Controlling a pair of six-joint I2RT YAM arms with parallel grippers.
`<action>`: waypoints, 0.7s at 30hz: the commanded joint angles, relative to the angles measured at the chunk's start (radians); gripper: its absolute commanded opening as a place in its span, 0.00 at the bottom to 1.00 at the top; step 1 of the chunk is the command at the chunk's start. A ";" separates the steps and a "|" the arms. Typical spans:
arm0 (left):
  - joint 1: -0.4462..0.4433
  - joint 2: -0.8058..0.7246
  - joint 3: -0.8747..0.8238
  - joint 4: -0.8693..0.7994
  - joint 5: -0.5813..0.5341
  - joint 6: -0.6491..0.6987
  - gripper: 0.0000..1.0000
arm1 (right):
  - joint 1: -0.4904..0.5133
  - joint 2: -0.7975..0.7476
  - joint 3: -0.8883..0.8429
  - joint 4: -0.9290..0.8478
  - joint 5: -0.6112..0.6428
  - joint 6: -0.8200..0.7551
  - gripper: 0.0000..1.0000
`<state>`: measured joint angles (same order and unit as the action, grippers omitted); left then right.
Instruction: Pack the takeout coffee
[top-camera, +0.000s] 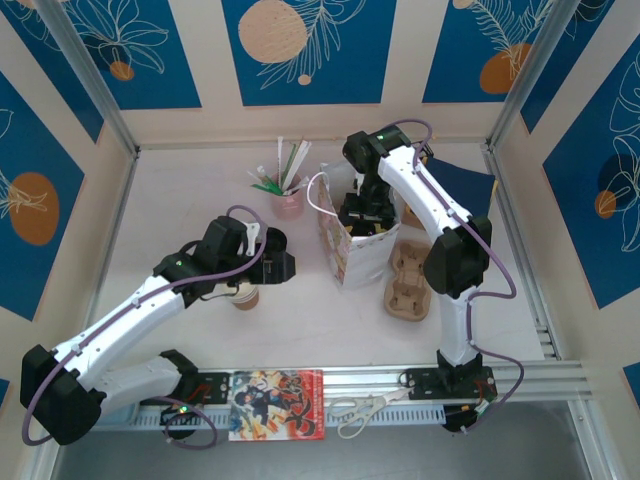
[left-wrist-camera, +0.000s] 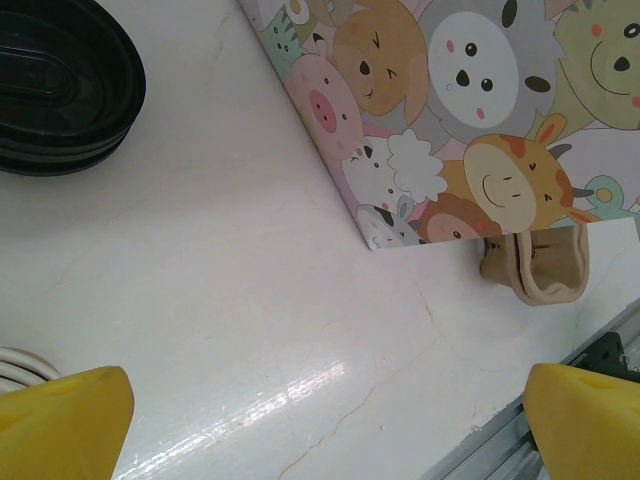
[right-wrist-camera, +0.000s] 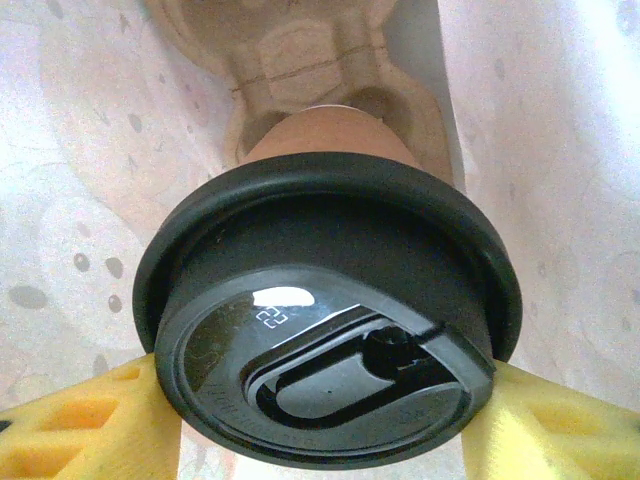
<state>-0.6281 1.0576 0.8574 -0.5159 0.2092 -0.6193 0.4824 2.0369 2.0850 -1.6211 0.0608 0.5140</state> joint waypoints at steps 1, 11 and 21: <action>0.010 -0.011 0.012 -0.013 0.004 0.021 1.00 | -0.001 -0.034 -0.003 -0.103 0.007 0.003 0.64; 0.010 -0.008 0.012 -0.011 0.006 0.021 1.00 | -0.003 -0.035 -0.001 -0.104 0.012 0.001 0.64; 0.010 -0.023 0.012 -0.026 -0.049 0.012 1.00 | -0.009 -0.038 -0.001 -0.103 0.014 -0.002 0.64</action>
<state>-0.6281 1.0561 0.8574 -0.5167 0.1905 -0.6197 0.4789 2.0369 2.0846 -1.6207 0.0757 0.5137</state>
